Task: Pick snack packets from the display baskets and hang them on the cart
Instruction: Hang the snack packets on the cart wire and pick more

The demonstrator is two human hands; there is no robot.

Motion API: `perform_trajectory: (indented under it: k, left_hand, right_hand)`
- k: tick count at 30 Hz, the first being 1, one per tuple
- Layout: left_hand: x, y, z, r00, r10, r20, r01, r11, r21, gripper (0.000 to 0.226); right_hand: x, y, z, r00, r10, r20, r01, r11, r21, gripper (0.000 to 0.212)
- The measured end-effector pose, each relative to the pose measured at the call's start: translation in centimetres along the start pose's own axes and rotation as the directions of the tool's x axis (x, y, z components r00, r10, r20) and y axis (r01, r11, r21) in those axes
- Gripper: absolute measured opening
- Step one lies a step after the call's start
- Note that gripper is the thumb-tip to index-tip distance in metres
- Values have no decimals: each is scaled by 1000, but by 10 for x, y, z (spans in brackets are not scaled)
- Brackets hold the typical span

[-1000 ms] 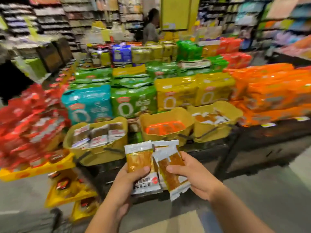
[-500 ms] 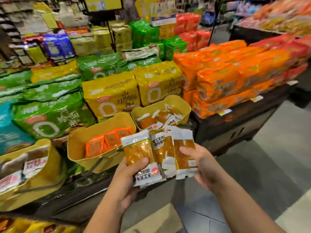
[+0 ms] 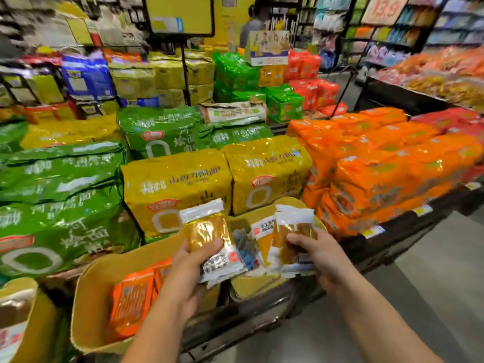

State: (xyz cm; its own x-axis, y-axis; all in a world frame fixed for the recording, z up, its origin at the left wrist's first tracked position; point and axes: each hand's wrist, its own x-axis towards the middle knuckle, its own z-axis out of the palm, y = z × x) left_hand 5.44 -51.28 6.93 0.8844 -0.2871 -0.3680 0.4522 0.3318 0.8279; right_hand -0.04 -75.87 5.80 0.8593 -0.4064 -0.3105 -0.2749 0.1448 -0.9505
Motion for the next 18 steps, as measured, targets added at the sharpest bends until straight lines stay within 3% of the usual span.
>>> perform_trajectory:
  k: [3, 5, 7, 9, 11, 13, 14, 16, 18]
  left_hand:
    - [30, 19, -4, 1000, 1, 2, -1, 999, -37, 104]
    - [44, 24, -6, 1000, 15, 0, -15, 999, -45, 106]
    - [52, 28, -7, 1000, 8, -19, -9, 999, -49, 89]
    - [59, 27, -7, 999, -18, -46, 15, 998, -58, 53]
    - [63, 30, -3, 997, -22, -74, 18, 998, -54, 50]
    - [67, 29, 1, 995, -21, -98, 17, 999, -40, 107]
    - [69, 27, 3, 994, -23, -106, 20, 999, -26, 119]
    - [73, 20, 5, 995, -25, -95, 26, 1000, 1, 98]
    - [74, 11, 13, 994, -57, -95, 56, 998, -9, 92]
  right_hand:
    - [36, -2, 23, 996, 73, 59, -64, 989, -136, 35]
    - [53, 0, 39, 977, 148, 151, -107, 962, -251, 41]
    - [63, 2, 52, 956, 191, 222, -80, 900, -428, 46]
    - [69, 2, 58, 953, 207, 219, -49, 824, -565, 58]
    - [80, 2, 53, 947, 214, 240, -20, 783, -621, 64]
    - [89, -4, 41, 933, 204, 296, 7, 812, -584, 37]
    - [94, -5, 31, 920, 213, 329, -14, 856, -516, 24]
    - [100, -11, 9, 896, 228, 381, -114, 948, -299, 13]
    - [109, -14, -10, 874, 213, 436, -177, 977, -122, 27]
